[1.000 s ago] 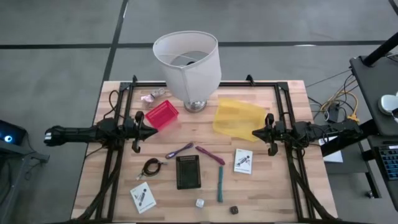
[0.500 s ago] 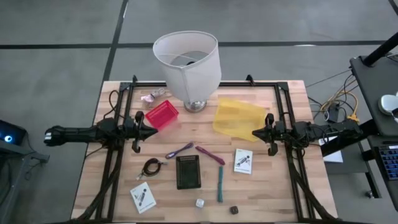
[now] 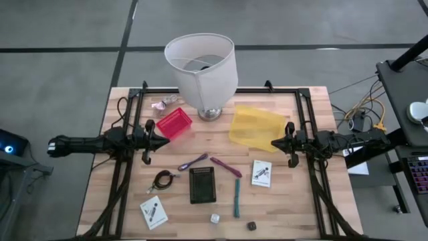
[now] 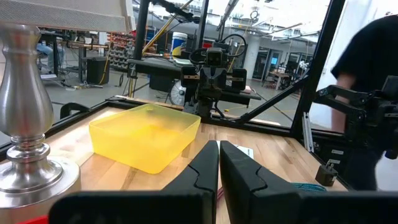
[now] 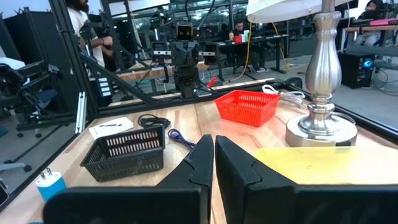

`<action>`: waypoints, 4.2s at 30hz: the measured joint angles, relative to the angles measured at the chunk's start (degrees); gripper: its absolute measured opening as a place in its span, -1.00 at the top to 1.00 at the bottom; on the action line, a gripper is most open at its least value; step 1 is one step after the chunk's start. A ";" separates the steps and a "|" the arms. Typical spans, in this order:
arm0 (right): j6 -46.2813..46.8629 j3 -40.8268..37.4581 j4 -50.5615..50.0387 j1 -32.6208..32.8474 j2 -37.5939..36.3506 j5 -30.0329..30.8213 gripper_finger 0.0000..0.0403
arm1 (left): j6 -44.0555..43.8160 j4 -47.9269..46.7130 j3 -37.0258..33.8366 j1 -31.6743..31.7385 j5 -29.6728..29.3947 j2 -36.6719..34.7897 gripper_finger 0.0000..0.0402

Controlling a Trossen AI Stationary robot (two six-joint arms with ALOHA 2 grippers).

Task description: Pick and place items into bin

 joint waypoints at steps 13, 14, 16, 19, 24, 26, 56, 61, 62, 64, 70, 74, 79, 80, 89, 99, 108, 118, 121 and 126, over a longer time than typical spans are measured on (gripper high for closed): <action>0.11 0.00 0.00 0.00 0.01 0.00 0.96 | 0.01 0.00 0.00 0.00 0.01 0.00 1.00; 0.07 0.00 0.00 0.00 0.01 0.00 0.96 | 0.00 0.01 0.00 0.01 -0.01 0.01 1.00; -0.12 -0.02 0.00 0.01 0.00 0.01 0.96 | 0.02 0.00 0.00 0.00 0.00 0.00 1.00; 0.12 0.00 0.00 0.00 -0.01 0.00 0.96 | 0.01 0.00 0.00 0.00 0.00 0.00 1.00; -0.09 0.00 0.00 0.01 0.01 0.00 0.96 | 0.00 0.00 0.00 0.01 0.00 0.00 1.00; 0.12 0.00 0.00 -0.01 0.01 0.01 0.96 | 0.01 -0.01 0.00 -0.01 -0.01 0.00 1.00; 9.79 -0.02 8.56 -0.03 0.01 0.17 0.96 | -0.04 1.43 0.00 -0.01 -0.03 0.01 1.00; 18.03 -0.02 17.85 -0.01 -0.01 1.56 0.96 | -2.11 8.66 0.00 0.01 -0.03 -0.01 1.00; 19.53 -0.02 19.81 -0.01 -0.01 2.71 0.96 | -3.31 10.09 0.00 -0.01 -0.03 -0.01 1.00; 23.34 0.00 23.30 -0.02 -0.01 4.93 0.96 | -4.43 13.01 0.00 -0.01 -0.07 -0.01 1.00; 25.29 0.00 26.05 -0.03 0.03 13.66 0.95 | -6.04 25.06 -0.01 -0.03 -7.50 0.19 1.00; 28.38 0.11 26.65 0.01 0.08 13.73 0.86 | -6.41 29.37 0.97 0.01 -8.31 1.11 0.93; 28.31 4.55 21.53 0.14 2.58 13.47 0.63 | -6.62 30.55 5.34 -0.03 -6.86 2.73 0.60; 27.46 6.04 19.89 0.14 3.63 13.48 0.57 | -7.99 30.37 6.11 0.01 -7.16 3.45 0.52; 26.77 22.01 -2.26 0.12 14.22 13.51 0.20 | -12.14 29.98 11.80 0.01 -10.31 9.60 0.16; 42.59 35.90 -16.28 0.14 24.83 12.77 0.18 | -12.02 30.06 13.26 0.01 -10.87 10.63 0.16; 60.43 38.23 -17.85 0.14 36.61 6.57 0.24 | -10.51 30.04 13.16 0.01 -10.94 10.97 0.16; 83.85 38.36 -18.74 2.56 49.44 -7.95 0.24 | -10.48 30.00 12.63 0.01 -10.94 10.54 0.16; 90.05 38.36 -20.92 4.54 52.10 -10.39 0.24 | -10.50 30.08 11.96 0.01 -10.92 10.38 0.16; 100.21 38.36 -26.44 8.97 55.25 -11.17 0.24 | -10.49 30.06 11.11 0.01 -10.93 10.30 0.16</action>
